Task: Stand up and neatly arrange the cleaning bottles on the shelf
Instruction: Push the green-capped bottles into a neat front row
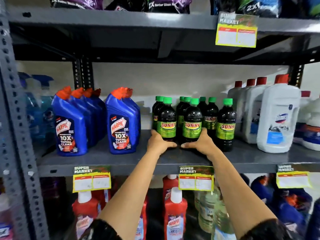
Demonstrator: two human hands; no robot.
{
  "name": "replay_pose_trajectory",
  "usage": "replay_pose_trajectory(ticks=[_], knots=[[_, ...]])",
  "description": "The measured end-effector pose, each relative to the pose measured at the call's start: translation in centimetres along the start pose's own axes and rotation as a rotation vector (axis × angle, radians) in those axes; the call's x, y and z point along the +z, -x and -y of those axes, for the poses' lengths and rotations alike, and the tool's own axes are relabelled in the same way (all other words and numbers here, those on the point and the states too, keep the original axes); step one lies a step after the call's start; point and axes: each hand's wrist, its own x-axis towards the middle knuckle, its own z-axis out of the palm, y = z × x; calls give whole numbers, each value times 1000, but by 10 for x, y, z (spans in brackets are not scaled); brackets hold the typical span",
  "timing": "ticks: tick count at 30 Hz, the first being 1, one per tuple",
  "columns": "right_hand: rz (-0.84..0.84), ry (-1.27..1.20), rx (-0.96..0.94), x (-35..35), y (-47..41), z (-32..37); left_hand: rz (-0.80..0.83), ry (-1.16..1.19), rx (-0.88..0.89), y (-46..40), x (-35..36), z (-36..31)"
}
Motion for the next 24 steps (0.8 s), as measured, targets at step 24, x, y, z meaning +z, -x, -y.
replay_pose_trajectory(ticks=[24], knots=[[23, 147, -16, -5, 5, 0, -61, -127, 66, 6, -3, 1]])
